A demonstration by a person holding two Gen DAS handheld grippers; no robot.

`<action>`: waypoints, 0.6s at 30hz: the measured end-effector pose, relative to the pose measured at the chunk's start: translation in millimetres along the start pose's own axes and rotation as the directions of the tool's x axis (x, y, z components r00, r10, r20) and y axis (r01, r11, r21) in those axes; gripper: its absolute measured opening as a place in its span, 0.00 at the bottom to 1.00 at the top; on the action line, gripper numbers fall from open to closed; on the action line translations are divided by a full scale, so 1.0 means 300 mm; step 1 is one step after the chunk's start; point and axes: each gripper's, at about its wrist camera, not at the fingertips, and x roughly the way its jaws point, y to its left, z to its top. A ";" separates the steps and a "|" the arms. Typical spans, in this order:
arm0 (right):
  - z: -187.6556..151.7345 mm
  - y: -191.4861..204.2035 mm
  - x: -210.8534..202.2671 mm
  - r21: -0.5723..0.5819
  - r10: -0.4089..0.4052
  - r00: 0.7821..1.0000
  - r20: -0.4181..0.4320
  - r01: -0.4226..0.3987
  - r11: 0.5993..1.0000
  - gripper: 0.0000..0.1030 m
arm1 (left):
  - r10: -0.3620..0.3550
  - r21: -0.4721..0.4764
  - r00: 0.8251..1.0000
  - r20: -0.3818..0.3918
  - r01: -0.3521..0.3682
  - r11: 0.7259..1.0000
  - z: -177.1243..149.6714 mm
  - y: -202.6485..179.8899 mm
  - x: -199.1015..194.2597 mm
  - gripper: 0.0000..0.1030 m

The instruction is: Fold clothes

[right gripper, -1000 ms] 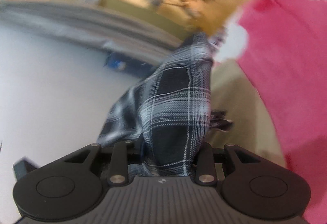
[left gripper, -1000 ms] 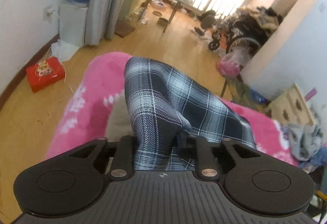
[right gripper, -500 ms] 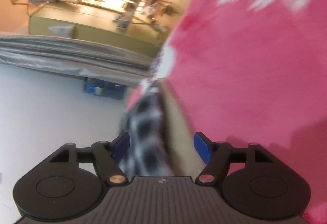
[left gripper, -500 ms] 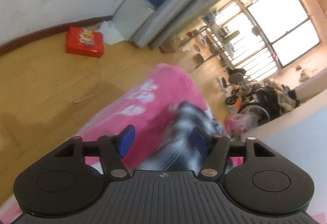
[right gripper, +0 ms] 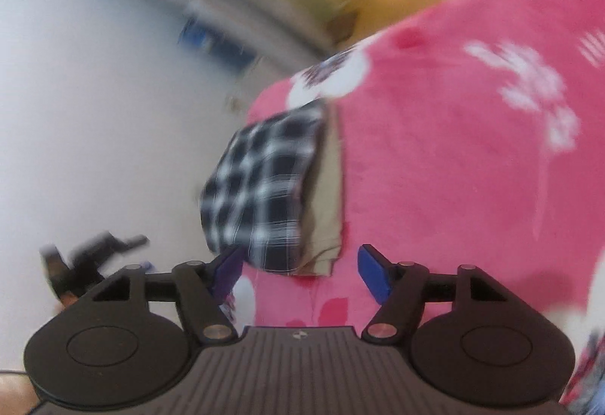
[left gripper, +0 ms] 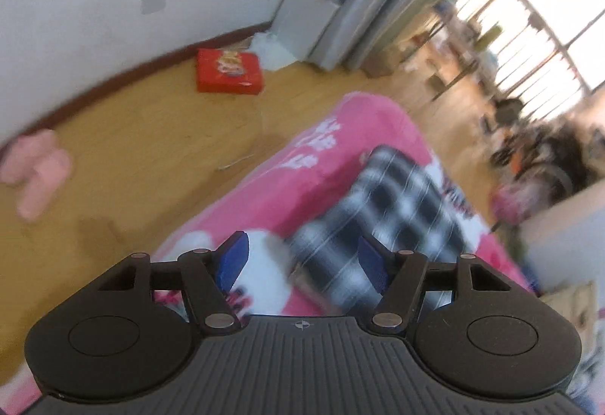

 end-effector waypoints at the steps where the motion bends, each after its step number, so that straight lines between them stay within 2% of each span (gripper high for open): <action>1: 0.031 0.046 0.014 -0.087 0.029 0.999 -0.020 -0.031 0.996 0.68 | 0.008 0.025 1.000 -0.011 -0.008 1.000 -0.004 -0.015 -0.021 0.64; 4: 0.099 0.155 0.089 -0.321 0.047 0.998 -0.038 -0.057 0.945 0.67 | 0.030 0.092 0.999 -0.045 -0.026 0.995 -0.050 -0.030 -0.022 0.65; 6: 0.124 0.195 0.160 -0.387 0.054 0.998 -0.036 -0.064 0.920 0.66 | 0.039 0.108 0.998 -0.045 -0.034 0.994 -0.087 -0.021 0.008 0.65; 8: 0.141 0.223 0.227 -0.386 0.074 0.996 -0.043 -0.085 0.918 0.60 | 0.035 0.110 0.999 -0.041 -0.030 0.993 -0.119 -0.005 0.051 0.65; 10: 0.155 0.255 0.256 -0.379 0.071 0.996 -0.049 -0.084 0.922 0.59 | -0.018 0.125 0.999 -0.039 0.023 0.992 -0.110 0.004 0.113 0.65; 13: 0.161 0.302 0.207 -0.432 0.061 0.997 -0.038 -0.071 0.899 0.59 | -0.082 0.239 0.997 -0.010 0.082 0.968 -0.060 -0.005 0.219 0.65; 15: 0.163 0.317 0.174 -0.453 0.008 0.999 -0.048 -0.028 0.891 0.59 | -0.098 0.292 0.995 0.006 0.092 0.952 -0.020 -0.007 0.272 0.65; 17: 0.169 0.329 0.169 -0.436 -0.052 0.996 -0.068 0.017 0.900 0.59 | -0.181 0.293 0.984 -0.002 0.174 0.940 0.019 0.009 0.302 0.66; 18: 0.177 0.336 0.174 -0.425 -0.070 0.995 -0.073 0.032 0.905 0.59 | -0.224 0.290 0.974 -0.022 0.220 0.931 0.032 0.017 0.325 0.69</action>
